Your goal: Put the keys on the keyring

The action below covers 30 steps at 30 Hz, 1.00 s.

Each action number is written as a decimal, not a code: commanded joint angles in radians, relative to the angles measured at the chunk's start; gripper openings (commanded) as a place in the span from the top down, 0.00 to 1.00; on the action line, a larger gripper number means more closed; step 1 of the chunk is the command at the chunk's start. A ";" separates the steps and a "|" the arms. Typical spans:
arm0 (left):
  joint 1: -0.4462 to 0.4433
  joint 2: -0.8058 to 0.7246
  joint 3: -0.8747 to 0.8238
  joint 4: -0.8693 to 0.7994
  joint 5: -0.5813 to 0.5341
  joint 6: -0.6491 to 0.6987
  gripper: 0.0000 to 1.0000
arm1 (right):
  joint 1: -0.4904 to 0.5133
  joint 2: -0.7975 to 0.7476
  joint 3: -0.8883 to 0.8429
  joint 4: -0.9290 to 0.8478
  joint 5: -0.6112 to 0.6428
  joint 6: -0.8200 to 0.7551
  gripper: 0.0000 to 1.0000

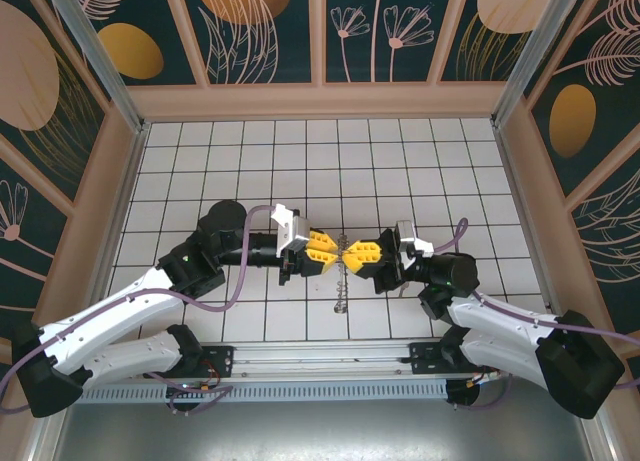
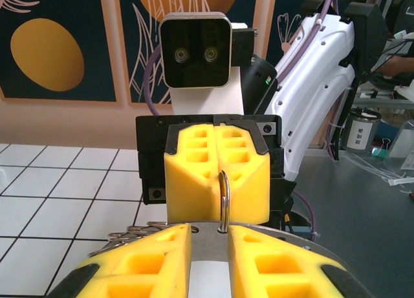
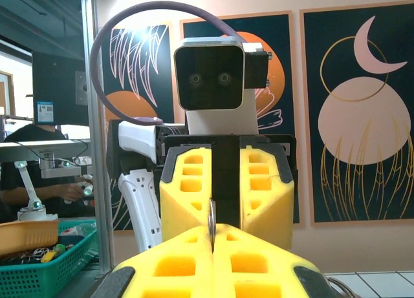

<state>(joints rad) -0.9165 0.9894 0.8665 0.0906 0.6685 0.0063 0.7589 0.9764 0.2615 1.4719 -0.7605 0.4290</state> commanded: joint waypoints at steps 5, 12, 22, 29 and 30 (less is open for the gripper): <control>-0.004 0.014 0.032 0.018 0.010 0.012 0.79 | -0.006 0.019 -0.001 0.099 0.000 0.019 1.00; -0.005 0.029 0.034 0.020 0.011 0.012 0.80 | -0.006 0.027 0.002 0.107 -0.002 0.017 1.00; -0.005 0.046 0.008 0.106 0.022 -0.024 0.83 | -0.006 0.049 -0.001 0.133 -0.001 0.016 1.00; -0.005 0.045 0.004 0.115 0.007 -0.033 0.82 | -0.006 0.045 0.000 0.118 -0.002 0.002 1.00; -0.005 0.044 0.003 0.113 0.005 -0.031 0.82 | -0.007 0.045 0.001 0.116 -0.002 0.002 1.00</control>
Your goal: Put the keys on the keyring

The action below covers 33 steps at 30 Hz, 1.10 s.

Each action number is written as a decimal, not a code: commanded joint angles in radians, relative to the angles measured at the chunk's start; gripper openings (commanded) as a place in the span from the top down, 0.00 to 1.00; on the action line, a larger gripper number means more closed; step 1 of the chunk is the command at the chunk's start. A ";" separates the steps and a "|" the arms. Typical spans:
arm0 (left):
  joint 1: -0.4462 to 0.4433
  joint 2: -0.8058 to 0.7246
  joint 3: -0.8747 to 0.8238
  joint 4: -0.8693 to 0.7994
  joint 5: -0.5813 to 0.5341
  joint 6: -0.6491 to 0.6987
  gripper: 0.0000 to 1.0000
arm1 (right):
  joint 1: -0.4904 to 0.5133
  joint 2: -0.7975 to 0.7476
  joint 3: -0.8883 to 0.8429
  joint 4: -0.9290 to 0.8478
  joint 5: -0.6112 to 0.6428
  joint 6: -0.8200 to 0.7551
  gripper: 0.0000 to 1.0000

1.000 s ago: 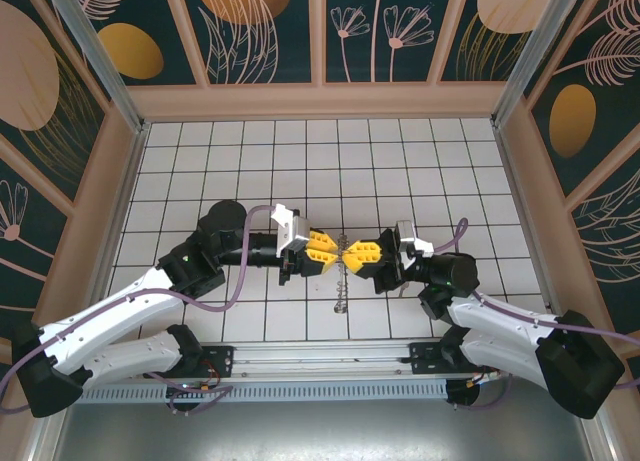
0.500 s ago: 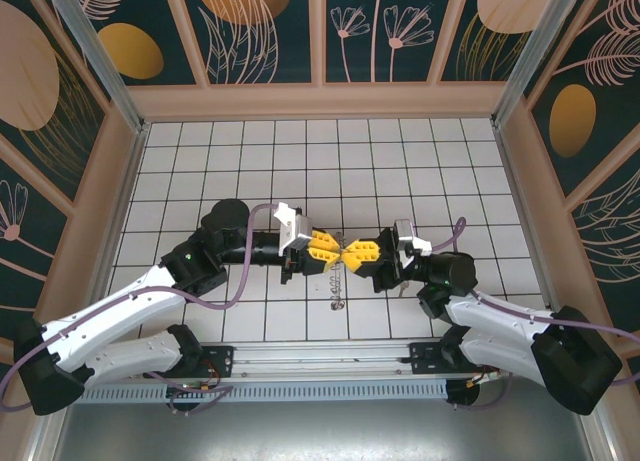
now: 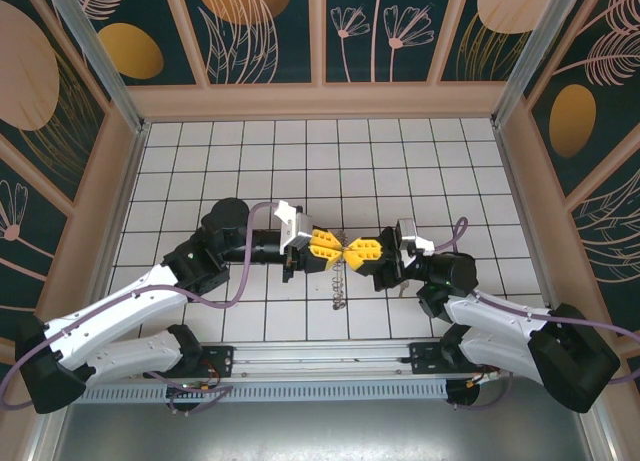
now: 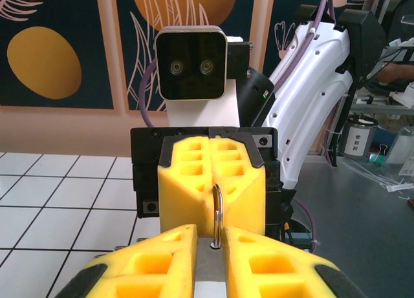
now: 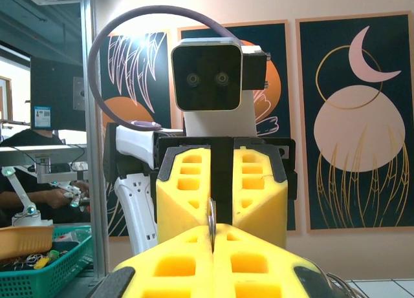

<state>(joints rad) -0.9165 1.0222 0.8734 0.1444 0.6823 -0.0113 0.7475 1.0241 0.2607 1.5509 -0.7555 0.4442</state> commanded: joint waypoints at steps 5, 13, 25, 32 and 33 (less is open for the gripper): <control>-0.005 0.008 -0.003 0.052 -0.018 -0.009 0.78 | 0.003 -0.008 0.003 0.032 -0.011 -0.016 1.00; -0.005 0.004 0.000 0.037 -0.027 -0.007 0.77 | 0.003 -0.004 0.005 0.019 -0.013 -0.024 1.00; -0.005 0.036 0.015 0.007 -0.031 0.011 0.93 | 0.004 -0.002 0.020 -0.044 -0.039 -0.070 1.00; -0.005 0.012 0.002 0.008 -0.129 0.019 1.00 | 0.003 -0.014 0.025 -0.124 -0.027 -0.093 0.83; -0.005 0.007 0.002 -0.002 -0.170 0.019 1.00 | 0.003 -0.024 0.024 -0.151 -0.016 -0.100 0.74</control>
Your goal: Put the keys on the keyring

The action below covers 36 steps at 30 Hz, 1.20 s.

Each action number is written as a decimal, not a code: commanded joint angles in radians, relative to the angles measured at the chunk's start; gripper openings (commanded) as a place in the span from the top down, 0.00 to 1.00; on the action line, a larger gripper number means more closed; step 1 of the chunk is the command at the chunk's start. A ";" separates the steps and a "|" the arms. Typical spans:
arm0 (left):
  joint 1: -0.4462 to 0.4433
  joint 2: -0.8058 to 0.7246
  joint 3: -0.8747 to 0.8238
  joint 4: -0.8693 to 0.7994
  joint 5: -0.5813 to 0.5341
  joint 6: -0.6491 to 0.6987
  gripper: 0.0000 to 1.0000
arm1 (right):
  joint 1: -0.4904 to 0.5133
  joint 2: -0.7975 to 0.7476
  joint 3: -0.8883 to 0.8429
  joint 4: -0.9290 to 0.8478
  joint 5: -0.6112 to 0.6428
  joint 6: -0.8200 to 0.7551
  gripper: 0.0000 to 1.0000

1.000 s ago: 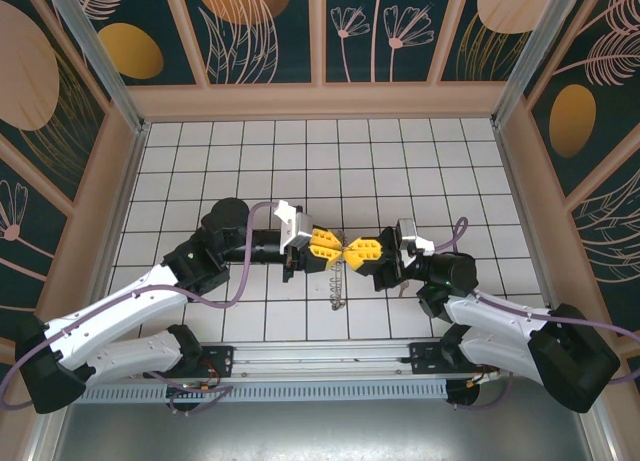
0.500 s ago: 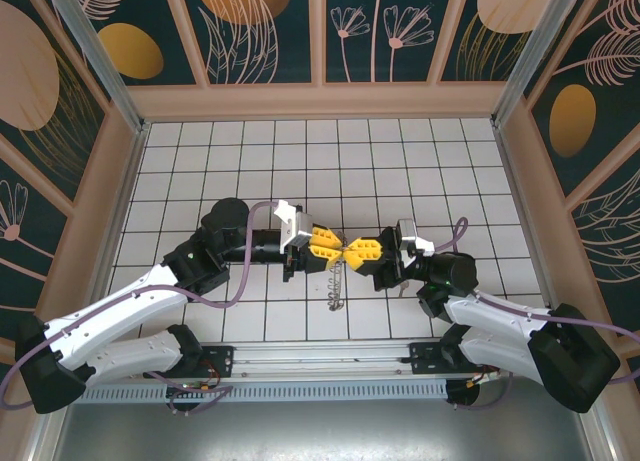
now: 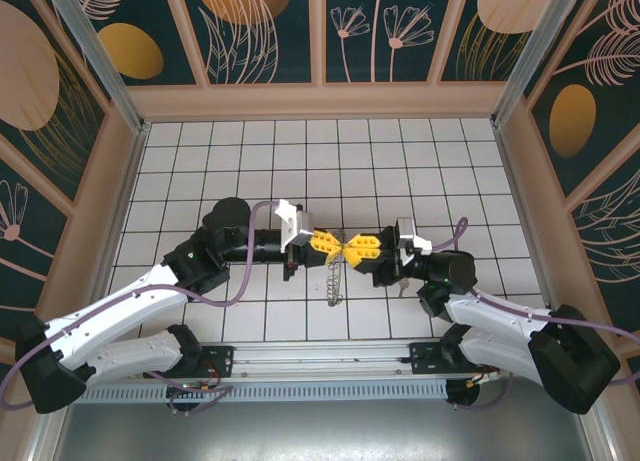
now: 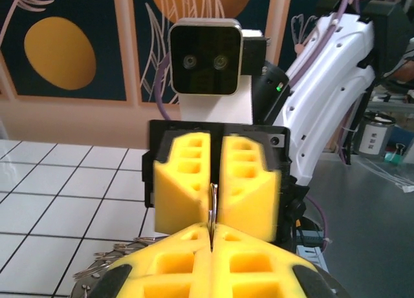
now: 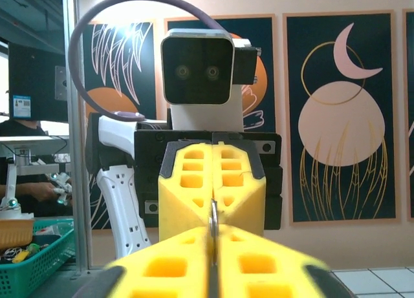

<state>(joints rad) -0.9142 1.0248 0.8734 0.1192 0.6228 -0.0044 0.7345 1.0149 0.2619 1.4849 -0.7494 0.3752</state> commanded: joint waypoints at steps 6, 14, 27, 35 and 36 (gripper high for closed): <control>-0.007 0.004 -0.054 0.020 -0.187 0.021 1.00 | 0.010 -0.139 0.013 -0.350 0.071 -0.070 0.46; -0.005 -0.068 -0.188 0.089 -0.211 0.036 1.00 | -0.002 -0.461 0.097 -1.075 0.353 -0.075 0.34; 0.009 -0.066 -0.319 0.182 -0.247 -0.054 1.00 | -0.217 -0.343 0.296 -1.919 0.654 0.210 0.34; 0.012 -0.058 -0.366 0.292 -0.264 -0.118 1.00 | -0.279 -0.371 0.208 -2.005 0.694 0.313 0.38; 0.012 -0.062 -0.367 0.292 -0.264 -0.120 1.00 | -0.301 -0.376 0.192 -2.021 0.685 0.315 0.39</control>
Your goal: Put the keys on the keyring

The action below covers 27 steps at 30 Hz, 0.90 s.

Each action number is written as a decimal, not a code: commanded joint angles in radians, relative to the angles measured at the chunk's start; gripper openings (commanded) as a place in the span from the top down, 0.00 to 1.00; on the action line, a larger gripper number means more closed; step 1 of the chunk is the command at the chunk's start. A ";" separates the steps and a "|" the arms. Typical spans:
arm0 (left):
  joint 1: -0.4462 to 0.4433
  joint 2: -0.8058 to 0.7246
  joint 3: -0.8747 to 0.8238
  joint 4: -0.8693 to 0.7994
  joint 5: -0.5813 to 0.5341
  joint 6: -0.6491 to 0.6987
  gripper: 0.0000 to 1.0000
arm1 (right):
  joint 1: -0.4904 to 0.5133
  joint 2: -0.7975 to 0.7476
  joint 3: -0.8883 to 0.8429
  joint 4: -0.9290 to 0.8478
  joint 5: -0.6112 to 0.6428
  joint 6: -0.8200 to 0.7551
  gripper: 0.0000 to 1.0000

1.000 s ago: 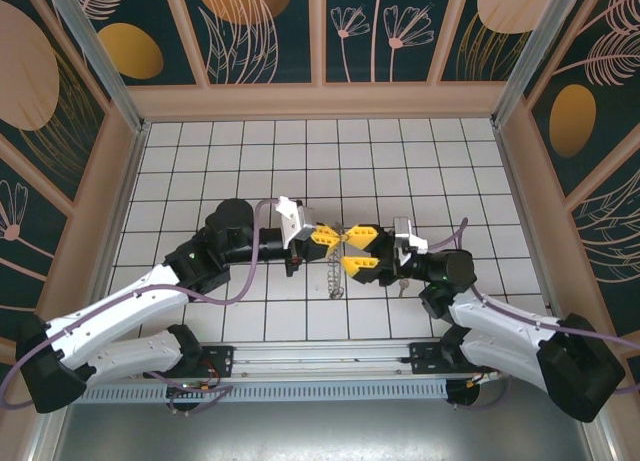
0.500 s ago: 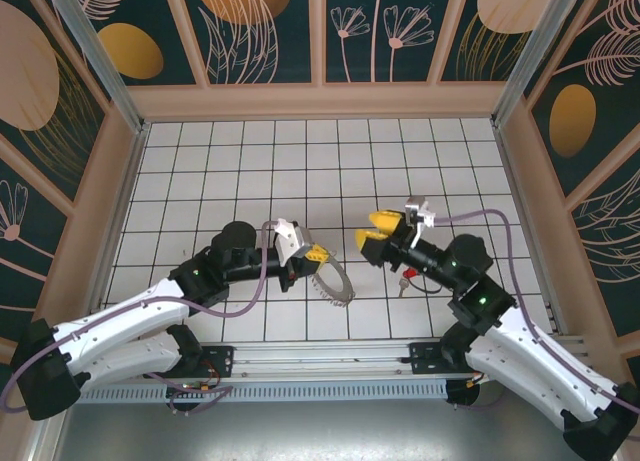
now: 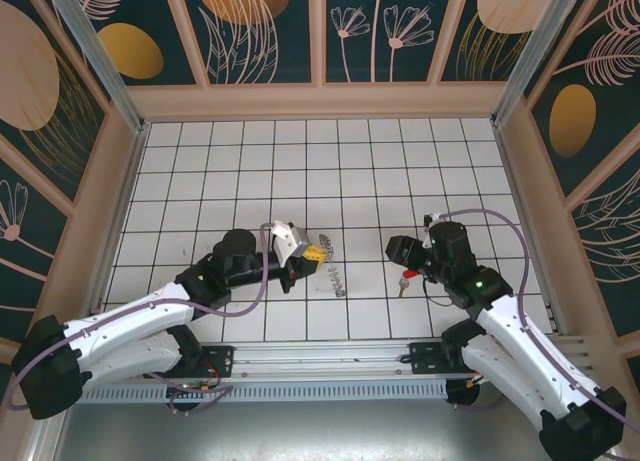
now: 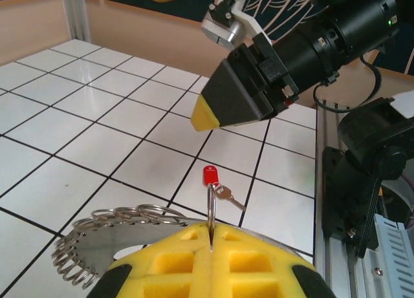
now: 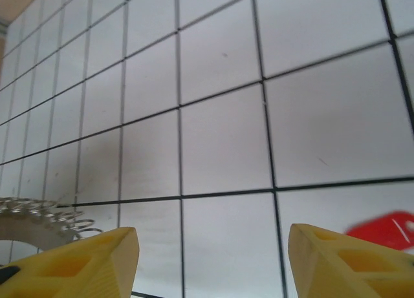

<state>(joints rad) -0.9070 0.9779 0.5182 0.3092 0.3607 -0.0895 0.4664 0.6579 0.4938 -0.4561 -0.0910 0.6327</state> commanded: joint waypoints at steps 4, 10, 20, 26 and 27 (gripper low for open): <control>0.005 -0.038 -0.022 0.102 -0.006 -0.029 1.00 | -0.125 -0.023 -0.105 -0.090 -0.066 0.080 0.46; 0.006 -0.039 -0.045 0.136 -0.004 -0.024 1.00 | -0.176 0.087 -0.146 -0.033 -0.146 0.059 0.55; 0.005 -0.034 -0.061 0.181 0.044 -0.027 1.00 | -0.176 0.246 -0.152 0.077 -0.166 0.011 0.61; 0.005 -0.060 -0.073 0.189 0.053 -0.026 1.00 | -0.171 0.255 -0.159 0.071 -0.135 0.009 0.64; 0.005 -0.065 -0.074 0.189 0.053 -0.026 1.00 | -0.171 0.264 -0.160 0.074 -0.133 0.007 0.65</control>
<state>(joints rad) -0.9066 0.9421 0.4473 0.4198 0.3878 -0.1040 0.2951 0.9047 0.3462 -0.3992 -0.2371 0.6571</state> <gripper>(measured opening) 0.041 0.357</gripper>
